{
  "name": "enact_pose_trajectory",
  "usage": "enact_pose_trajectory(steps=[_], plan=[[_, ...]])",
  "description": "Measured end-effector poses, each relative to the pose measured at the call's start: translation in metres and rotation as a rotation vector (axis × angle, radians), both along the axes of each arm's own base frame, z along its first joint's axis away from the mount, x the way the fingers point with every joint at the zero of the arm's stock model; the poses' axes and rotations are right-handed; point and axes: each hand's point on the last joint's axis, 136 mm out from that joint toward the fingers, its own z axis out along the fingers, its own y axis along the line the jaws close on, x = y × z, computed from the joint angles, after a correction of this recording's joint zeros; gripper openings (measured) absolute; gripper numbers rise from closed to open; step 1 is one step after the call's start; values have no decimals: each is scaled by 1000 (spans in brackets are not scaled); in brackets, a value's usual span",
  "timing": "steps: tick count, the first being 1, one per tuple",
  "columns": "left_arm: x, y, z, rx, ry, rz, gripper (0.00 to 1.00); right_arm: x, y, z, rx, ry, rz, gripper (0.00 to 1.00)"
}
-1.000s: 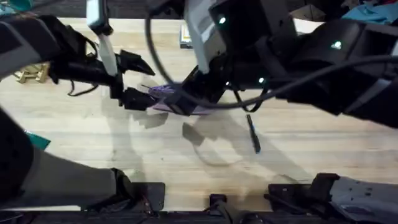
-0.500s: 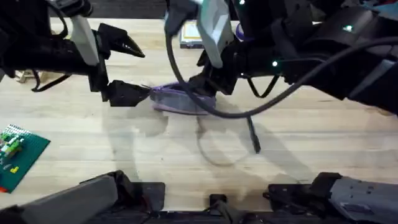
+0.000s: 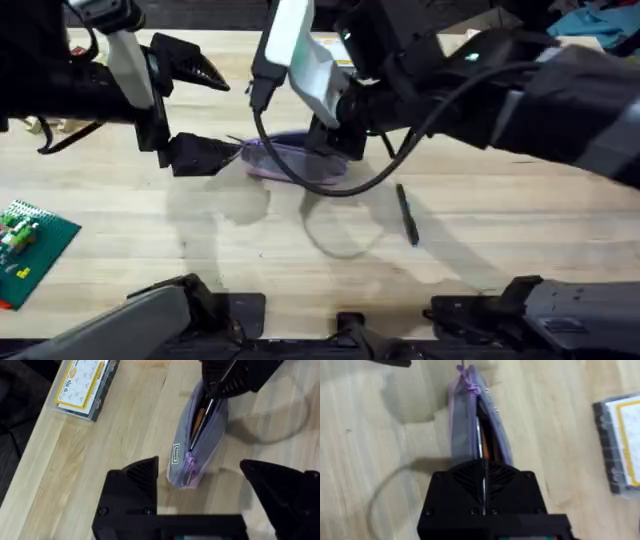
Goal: Unzip the bag, pick up the pens from the table one at a time and place them inside, then zip the bag closed.
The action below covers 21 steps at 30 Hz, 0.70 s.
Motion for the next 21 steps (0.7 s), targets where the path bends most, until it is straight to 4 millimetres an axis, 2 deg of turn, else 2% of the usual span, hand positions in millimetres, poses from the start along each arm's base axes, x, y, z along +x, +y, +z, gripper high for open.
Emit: enact_pose_trajectory(steps=[1,4,9,18,21], plan=[[0,0,0,0,0,0,993,-4,9,-21,-5,65,37,33],[0,0,0,0,0,0,993,-2,13,-30,-6,75,44,33],[0,0,0,-3,-1,-1,993,5,22,-37,11,67,51,33],[0,0,1,-3,-2,-1,993,11,28,-35,32,46,52,33],[0,0,0,-3,-1,-1,993,13,30,-44,26,66,45,33]])
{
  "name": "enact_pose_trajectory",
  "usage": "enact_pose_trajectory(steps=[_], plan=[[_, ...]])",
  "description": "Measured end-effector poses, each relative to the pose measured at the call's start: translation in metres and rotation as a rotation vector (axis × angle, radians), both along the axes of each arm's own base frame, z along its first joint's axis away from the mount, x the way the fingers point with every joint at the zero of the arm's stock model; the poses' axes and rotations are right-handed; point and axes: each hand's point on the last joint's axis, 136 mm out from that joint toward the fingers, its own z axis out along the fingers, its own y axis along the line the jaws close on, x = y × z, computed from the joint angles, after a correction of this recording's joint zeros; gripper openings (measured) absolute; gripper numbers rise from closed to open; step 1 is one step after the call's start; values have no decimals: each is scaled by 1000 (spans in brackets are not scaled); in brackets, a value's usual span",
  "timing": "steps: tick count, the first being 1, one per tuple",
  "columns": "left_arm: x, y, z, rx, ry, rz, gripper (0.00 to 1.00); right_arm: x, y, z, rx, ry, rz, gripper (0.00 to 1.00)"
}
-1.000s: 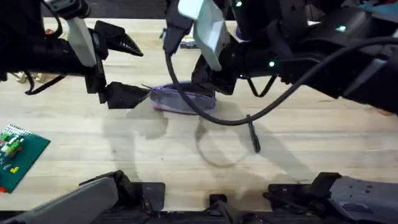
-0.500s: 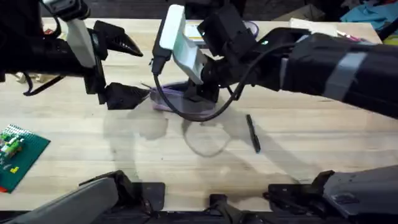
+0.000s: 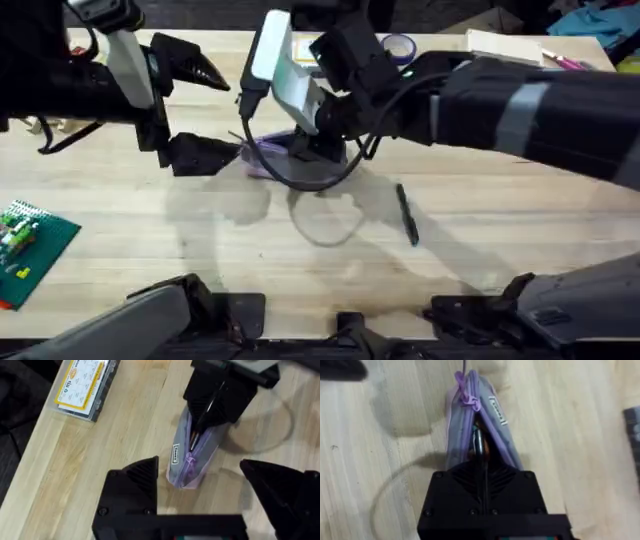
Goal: Unzip the bag, pick up the pens from the table one at a time and place them inside, then zip the bag closed.
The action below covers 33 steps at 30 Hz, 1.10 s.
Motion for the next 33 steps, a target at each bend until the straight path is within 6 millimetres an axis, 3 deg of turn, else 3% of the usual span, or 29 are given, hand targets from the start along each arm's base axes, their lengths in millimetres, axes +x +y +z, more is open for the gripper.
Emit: enact_pose_trajectory(steps=[5,14,15,16,19,20,33], plan=[[0,0,0,0,0,0,993,0,1,-21,-22,58,-23,33],[0,0,0,0,-1,0,993,-2,2,-22,-16,72,-31,56],[0,0,0,0,-1,0,993,-4,4,-22,-17,75,-28,331],[0,0,0,0,-1,0,993,-5,5,-22,-17,75,-25,485],[0,0,0,0,-1,0,993,-6,5,-23,-23,75,-25,915],[0,0,0,0,-1,0,993,-6,5,-23,-24,72,-23,972],[0,0,0,1,-2,0,993,-6,4,-23,-15,90,-49,998]])
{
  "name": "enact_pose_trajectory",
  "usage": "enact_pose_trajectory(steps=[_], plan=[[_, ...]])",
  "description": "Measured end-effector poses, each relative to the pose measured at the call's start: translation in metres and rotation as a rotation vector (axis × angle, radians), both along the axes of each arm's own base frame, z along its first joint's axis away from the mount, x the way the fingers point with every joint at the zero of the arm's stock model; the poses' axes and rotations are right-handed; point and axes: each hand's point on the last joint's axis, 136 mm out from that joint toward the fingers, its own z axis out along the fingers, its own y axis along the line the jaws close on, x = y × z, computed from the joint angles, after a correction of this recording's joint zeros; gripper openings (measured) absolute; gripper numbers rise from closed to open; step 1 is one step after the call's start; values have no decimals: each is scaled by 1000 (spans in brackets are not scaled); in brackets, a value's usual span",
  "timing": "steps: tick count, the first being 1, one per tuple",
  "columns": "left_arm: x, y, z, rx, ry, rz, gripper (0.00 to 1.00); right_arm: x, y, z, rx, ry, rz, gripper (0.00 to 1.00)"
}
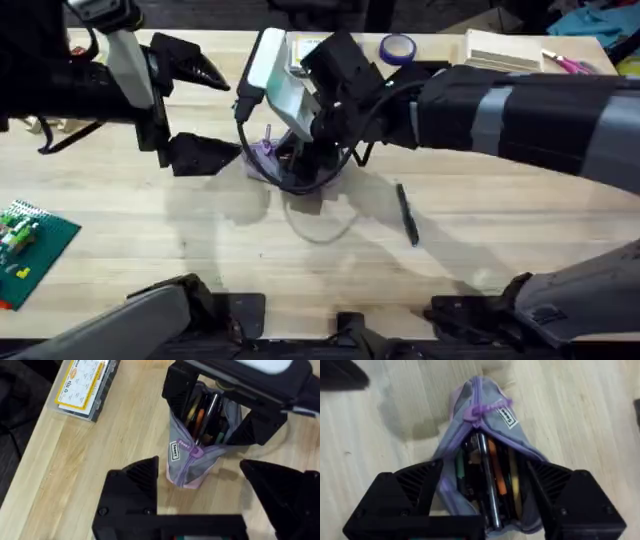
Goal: Unzip the bag, pick up the pens from the table one at a time and place them inside, then zip the bag closed.
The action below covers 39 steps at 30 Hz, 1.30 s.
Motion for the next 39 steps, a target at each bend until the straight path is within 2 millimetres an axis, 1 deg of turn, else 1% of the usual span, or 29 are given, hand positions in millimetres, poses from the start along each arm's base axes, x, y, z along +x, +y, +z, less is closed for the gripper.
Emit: enact_pose_trajectory(steps=[2,4,7,11,14,20,24,27,28,35,36,39], plan=[[0,0,0,0,0,0,993,0,-1,3,7,9,-22,998],[0,0,0,0,0,0,993,-2,-2,12,24,15,-42,998],[0,0,0,0,0,0,993,-6,-3,35,65,4,-60,998],[0,0,0,0,0,0,993,-15,-10,64,109,-2,-87,998],[0,0,0,0,0,0,993,-25,-20,80,125,23,-121,998],[0,0,0,0,0,0,993,-49,-48,95,108,104,-191,998],[0,0,0,0,0,0,993,-56,-73,107,114,154,-283,998],[0,0,0,0,0,0,993,-59,-96,111,104,186,-351,998],[0,0,0,0,0,0,993,-64,-119,113,88,221,-419,998],[0,0,0,0,0,0,993,-68,-176,110,23,278,-676,998],[0,0,0,0,-1,0,993,-71,-193,108,-7,289,-750,998],[1,0,0,1,-3,0,993,-76,-201,104,-38,307,-780,998]])
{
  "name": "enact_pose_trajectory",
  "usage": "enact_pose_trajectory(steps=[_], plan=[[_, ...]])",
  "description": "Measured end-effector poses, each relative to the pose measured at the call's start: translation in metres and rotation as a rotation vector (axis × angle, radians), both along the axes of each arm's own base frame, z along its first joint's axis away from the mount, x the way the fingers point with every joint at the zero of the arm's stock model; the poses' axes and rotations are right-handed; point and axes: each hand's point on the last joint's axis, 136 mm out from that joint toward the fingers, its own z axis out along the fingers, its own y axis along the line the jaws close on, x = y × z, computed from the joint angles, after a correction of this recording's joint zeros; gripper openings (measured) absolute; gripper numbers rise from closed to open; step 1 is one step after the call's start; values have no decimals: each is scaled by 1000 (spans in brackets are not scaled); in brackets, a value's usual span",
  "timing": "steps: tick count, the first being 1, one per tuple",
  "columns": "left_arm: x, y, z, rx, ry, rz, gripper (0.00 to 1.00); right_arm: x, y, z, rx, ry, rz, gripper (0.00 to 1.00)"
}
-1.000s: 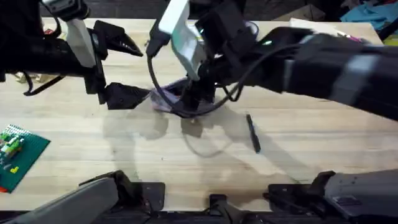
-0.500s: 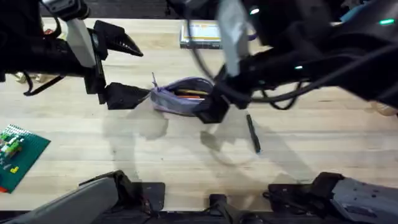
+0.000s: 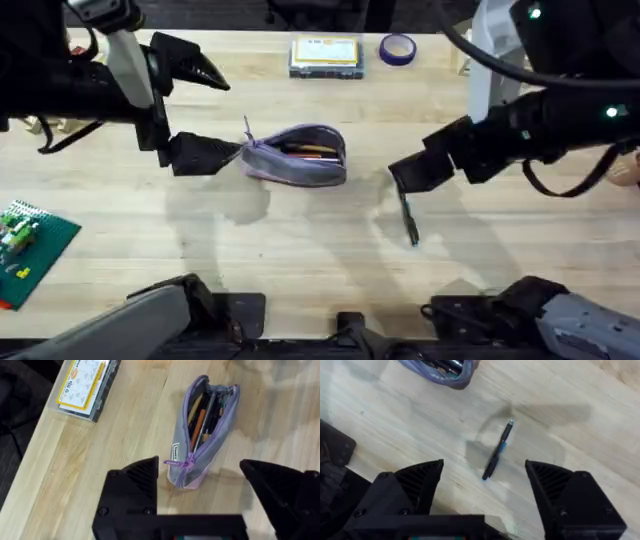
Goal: Unzip the bag, pick up the pens from the table one at a time and place them inside, then zip the bag closed.
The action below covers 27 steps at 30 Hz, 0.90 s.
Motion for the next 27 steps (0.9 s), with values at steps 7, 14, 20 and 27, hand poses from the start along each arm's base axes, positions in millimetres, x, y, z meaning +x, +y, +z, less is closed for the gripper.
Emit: enact_pose_trajectory(steps=[7,14,20,27], plan=[[0,0,0,0,0,0,993,-4,-4,-3,-16,19,-15,998],[0,0,0,0,0,0,993,-4,-4,-3,-15,22,-22,999],[0,0,0,0,0,0,993,-2,-12,-4,-24,40,-134,998],[0,0,0,0,0,0,993,10,-16,-12,-15,18,-251,998]])
